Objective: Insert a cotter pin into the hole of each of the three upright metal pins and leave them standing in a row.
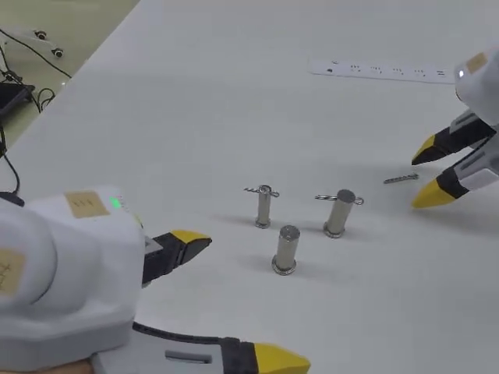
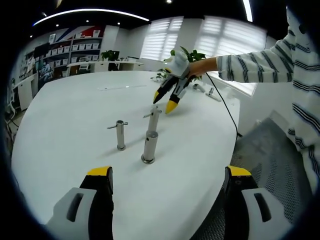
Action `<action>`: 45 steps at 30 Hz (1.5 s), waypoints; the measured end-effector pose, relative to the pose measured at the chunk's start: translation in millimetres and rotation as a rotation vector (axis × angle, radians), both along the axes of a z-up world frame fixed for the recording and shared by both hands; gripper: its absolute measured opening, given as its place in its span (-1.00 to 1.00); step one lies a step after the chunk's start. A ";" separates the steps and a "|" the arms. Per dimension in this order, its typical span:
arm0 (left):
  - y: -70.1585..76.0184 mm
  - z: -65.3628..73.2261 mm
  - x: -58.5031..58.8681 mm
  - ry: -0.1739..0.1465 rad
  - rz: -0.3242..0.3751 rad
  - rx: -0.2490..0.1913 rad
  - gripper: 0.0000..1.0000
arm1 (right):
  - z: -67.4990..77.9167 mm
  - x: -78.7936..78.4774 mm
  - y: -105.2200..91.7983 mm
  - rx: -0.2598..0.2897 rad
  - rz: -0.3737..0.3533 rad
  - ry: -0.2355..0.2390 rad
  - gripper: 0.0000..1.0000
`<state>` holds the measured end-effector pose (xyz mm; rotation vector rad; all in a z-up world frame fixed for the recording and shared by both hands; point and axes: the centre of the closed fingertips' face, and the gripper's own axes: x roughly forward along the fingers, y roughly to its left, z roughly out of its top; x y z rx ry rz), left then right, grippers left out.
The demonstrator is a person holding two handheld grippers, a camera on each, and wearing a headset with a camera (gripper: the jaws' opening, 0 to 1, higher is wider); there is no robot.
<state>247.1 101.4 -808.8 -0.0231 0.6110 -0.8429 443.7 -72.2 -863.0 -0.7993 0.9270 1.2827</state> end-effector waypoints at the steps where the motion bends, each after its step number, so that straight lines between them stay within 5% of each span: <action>1: 0.5 -0.3 -0.5 0.001 0.001 0.002 0.84 | -0.4 1.2 0.8 -0.003 0.003 0.000 -0.09; 18: 2.8 2.0 -6.5 0.004 0.008 -0.021 0.64 | -7.0 10.6 0.0 -0.052 0.014 -0.015 -0.66; 34: 2.9 1.9 -7.5 -0.006 0.001 -0.018 0.57 | -8.7 13.5 -0.6 -0.115 -0.018 -0.007 -0.82; 39: 4.8 -1.1 -9.7 0.006 0.003 -0.015 0.57 | -9.4 11.1 -0.4 -0.170 0.107 -0.058 -0.83; 45: 11.2 -5.1 -11.9 0.019 0.017 -0.010 0.56 | -10.1 14.9 -1.0 -0.214 0.114 -0.029 -0.85</action>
